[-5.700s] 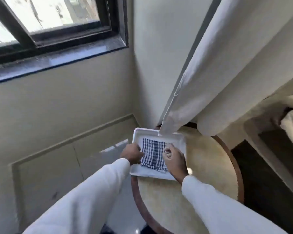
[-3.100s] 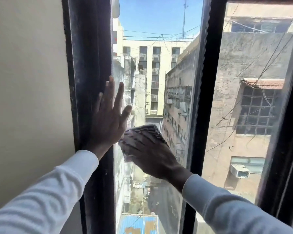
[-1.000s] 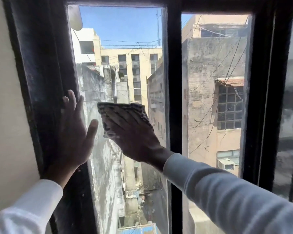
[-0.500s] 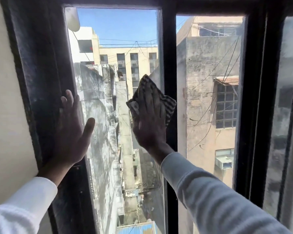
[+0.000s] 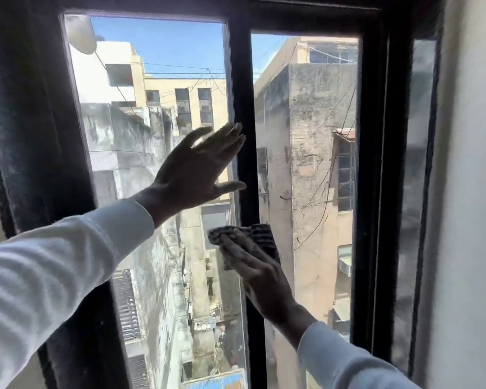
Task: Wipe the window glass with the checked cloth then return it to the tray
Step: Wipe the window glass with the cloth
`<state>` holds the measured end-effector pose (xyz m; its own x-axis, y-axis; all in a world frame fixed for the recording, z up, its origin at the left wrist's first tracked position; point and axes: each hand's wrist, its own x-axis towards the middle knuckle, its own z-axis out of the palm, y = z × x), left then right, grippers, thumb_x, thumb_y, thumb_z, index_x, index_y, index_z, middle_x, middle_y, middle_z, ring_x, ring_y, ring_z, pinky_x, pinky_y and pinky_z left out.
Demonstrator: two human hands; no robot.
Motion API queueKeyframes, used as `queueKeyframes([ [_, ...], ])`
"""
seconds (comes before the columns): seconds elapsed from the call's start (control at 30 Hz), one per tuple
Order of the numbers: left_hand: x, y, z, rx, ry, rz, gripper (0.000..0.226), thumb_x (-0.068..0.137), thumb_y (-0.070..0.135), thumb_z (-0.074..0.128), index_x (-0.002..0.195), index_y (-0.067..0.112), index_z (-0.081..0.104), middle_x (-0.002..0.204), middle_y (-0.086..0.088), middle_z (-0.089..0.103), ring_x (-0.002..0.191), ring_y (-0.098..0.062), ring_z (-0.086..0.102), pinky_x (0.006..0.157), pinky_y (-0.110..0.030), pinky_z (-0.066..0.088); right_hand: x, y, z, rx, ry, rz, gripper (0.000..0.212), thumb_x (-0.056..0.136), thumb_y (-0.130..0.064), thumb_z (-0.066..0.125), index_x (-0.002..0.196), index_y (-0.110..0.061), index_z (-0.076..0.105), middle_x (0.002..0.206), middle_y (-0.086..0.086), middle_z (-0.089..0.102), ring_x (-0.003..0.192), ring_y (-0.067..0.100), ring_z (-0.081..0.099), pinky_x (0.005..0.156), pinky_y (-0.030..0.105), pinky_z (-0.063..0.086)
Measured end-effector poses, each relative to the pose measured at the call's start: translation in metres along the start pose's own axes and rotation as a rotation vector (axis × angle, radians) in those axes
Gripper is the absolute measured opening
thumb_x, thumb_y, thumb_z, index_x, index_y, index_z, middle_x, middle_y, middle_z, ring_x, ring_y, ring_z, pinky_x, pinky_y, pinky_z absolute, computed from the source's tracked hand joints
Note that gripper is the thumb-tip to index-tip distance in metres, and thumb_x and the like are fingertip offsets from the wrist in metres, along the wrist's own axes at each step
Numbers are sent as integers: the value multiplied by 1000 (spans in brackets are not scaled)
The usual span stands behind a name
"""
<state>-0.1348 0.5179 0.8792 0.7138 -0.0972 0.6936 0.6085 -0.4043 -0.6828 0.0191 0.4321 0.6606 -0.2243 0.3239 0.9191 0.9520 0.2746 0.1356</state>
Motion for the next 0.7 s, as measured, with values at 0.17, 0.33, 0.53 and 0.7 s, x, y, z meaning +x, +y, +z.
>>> queueKeyframes([
  [0.17, 5, 14, 6, 123, -14, 1, 106, 102, 83, 42, 178, 10, 31, 187, -7, 21, 172, -17, 31, 130, -47, 31, 5, 80, -42, 83, 427, 733, 52, 111, -1, 63, 163, -4, 55, 172, 14, 50, 159, 41, 52, 138, 29, 30],
  [0.33, 7, 19, 10, 130, -15, -35, 105, 99, 78, 53, 176, 11, 35, 188, -6, 20, 172, -15, 28, 128, -47, 33, 27, 113, -30, -227, 6, 112, 41, 122, -34, 35, 152, -29, 62, 181, -1, 36, 171, 32, 30, 136, 69, 23],
  [0.53, 7, 23, 9, 103, -5, -86, 105, 95, 74, 63, 176, 12, 36, 187, -5, 21, 170, -15, 30, 126, -48, 35, 68, 132, -29, -250, 209, 475, 64, 120, -56, 14, 172, -26, 36, 190, 4, 15, 174, 30, 19, 136, 68, 21],
  [0.7, 9, 27, 10, 89, -2, -97, 107, 92, 71, 68, 175, 11, 36, 186, -5, 25, 169, -18, 36, 126, -51, 36, 68, 184, -43, -295, 120, 182, 61, 119, -52, 33, 174, -31, 18, 191, -3, 0, 172, 31, 19, 132, 76, 25],
])
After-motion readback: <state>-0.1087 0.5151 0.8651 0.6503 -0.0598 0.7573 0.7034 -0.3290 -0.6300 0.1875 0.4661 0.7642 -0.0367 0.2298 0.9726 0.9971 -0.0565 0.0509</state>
